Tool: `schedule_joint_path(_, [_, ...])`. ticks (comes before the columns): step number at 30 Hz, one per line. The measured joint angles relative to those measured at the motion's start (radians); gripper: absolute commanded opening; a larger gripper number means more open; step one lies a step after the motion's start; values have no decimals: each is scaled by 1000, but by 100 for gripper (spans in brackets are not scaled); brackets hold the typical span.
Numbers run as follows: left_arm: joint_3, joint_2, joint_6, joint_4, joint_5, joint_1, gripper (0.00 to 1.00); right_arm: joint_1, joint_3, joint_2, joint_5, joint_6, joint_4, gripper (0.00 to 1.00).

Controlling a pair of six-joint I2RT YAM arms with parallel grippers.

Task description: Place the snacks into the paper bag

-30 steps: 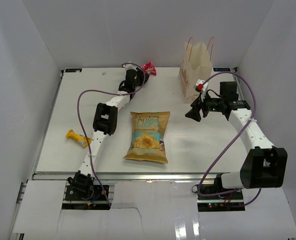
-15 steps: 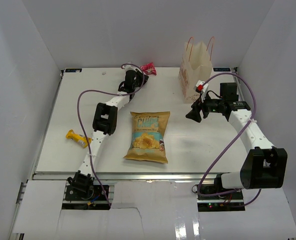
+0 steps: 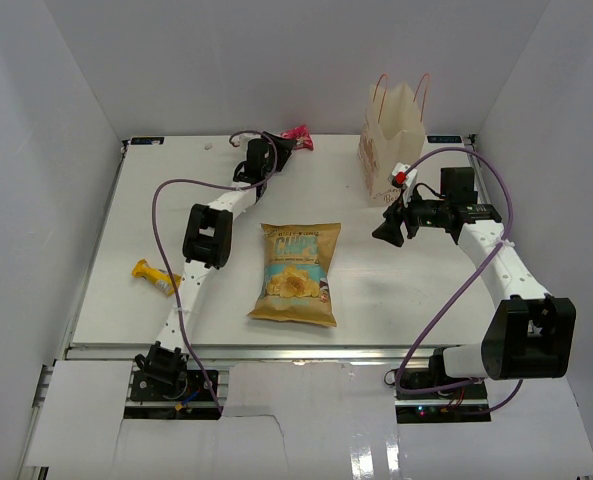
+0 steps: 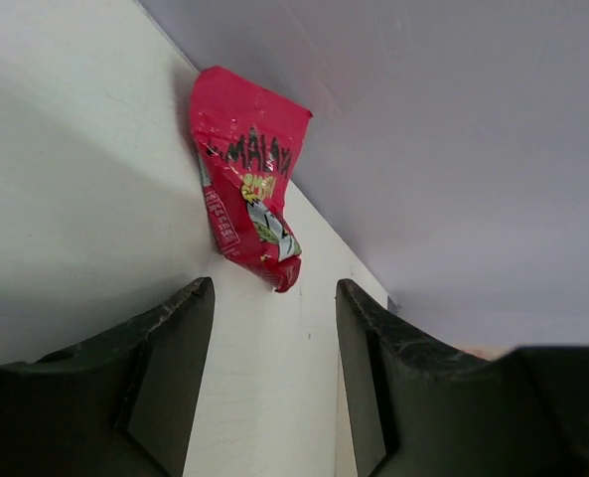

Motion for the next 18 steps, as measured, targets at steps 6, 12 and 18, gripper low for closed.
schedule_joint_path(6, [61,39,-148,-43,-37,4,54,0,0,0,1,-3,0,71])
schedule_joint_path(12, [73,54,-204,-47,-37,4,49,0,-1,0,3,-4,0,71])
schedule_joint_path(18, [79,64,-235,-51,-34,4,41,0,-11,0,3,-4,1,71])
